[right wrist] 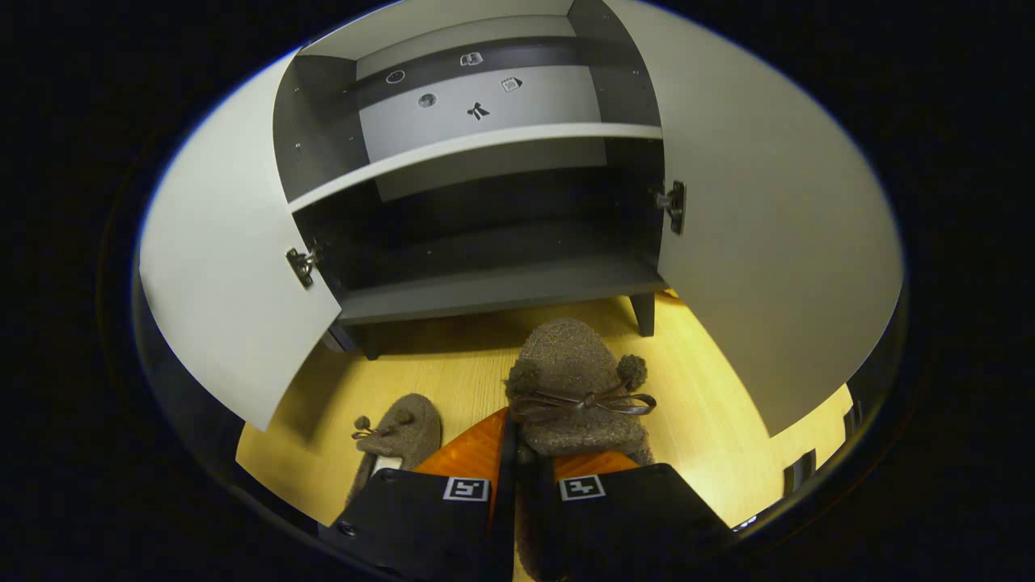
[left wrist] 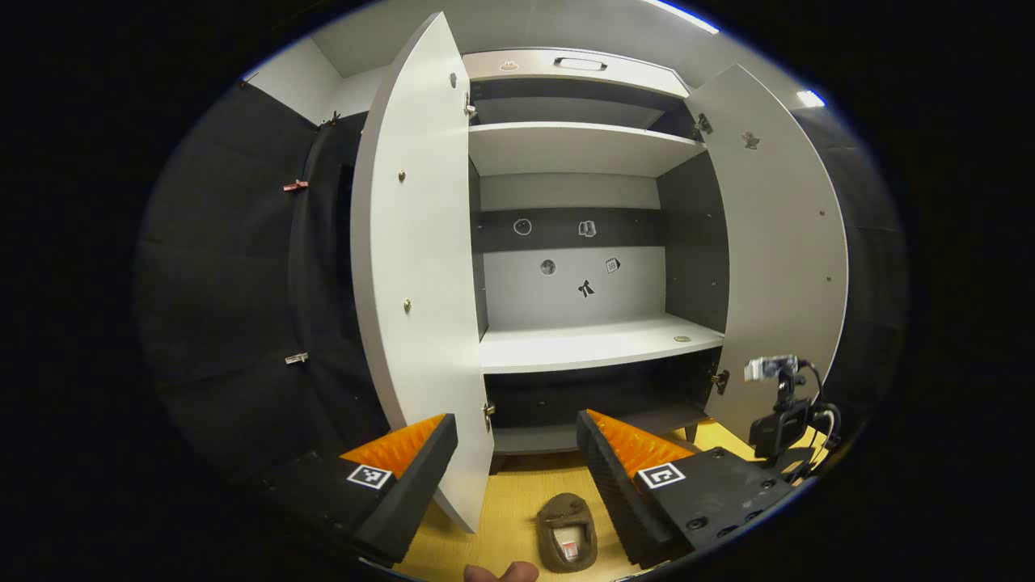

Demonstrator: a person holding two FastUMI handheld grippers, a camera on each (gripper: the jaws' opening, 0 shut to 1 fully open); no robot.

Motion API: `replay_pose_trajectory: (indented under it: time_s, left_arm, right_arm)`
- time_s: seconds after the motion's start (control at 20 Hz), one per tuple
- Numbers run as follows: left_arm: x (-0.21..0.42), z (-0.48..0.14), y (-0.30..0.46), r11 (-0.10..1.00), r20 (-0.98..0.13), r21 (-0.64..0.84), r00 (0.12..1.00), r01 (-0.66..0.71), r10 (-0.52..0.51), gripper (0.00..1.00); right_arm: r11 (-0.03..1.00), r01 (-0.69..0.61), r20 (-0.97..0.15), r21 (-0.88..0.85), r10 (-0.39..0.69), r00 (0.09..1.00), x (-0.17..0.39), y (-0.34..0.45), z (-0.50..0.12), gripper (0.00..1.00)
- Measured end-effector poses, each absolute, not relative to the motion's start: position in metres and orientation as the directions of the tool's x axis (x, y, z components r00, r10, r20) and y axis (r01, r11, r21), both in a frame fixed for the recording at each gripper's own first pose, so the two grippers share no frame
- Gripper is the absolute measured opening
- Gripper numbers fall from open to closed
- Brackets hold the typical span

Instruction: Grab one shoe with the right hand and put it into the shoe cabinet, grab the other shoe with the left hand and put it into the shoe cabinet; then close the right door with the right hand and the left door with the left hand.

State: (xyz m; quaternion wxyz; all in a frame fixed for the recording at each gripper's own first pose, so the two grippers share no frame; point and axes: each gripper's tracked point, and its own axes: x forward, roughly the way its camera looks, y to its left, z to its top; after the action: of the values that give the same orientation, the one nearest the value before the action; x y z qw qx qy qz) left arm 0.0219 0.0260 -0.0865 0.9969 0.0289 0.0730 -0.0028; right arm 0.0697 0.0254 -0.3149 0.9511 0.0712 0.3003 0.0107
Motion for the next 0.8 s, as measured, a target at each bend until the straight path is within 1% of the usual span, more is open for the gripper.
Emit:
replay_pose_trajectory:
  time_s: [0.2, 0.3, 0.5, 0.7, 0.8]
  left_arm:
    - [0.024, -0.086, 0.019, 0.999, -0.140, 0.047, 0.990, 0.018, -0.011, 0.95]
    - [0.024, -0.084, 0.015, 0.999, -0.135, 0.042, 0.991, 0.024, -0.018, 0.95]
    - [0.025, -0.084, 0.005, 0.998, -0.132, 0.035, 0.991, 0.043, -0.038, 0.95]
    - [0.026, -0.080, -0.001, 0.998, -0.121, 0.033, 0.991, 0.053, -0.049, 0.95]
    - [0.026, -0.079, -0.003, 0.998, -0.119, 0.029, 0.992, 0.057, -0.053, 0.95]
  right_arm:
    - [0.986, -0.003, -0.503, 0.165, 0.087, 0.860, 0.091, 0.028, -0.232, 0.17]
    - [0.989, 0.000, -0.474, 0.150, 0.072, 0.877, 0.106, 0.025, -0.195, 0.17]
    - [0.991, -0.006, -0.437, 0.135, 0.065, 0.897, 0.147, 0.019, -0.140, 0.17]
    - [0.995, -0.029, -0.378, 0.094, 0.063, 0.924, 0.203, 0.017, -0.095, 0.17]
    - [0.995, -0.029, -0.370, 0.097, 0.063, 0.927, 0.234, 0.018, -0.081, 0.17]
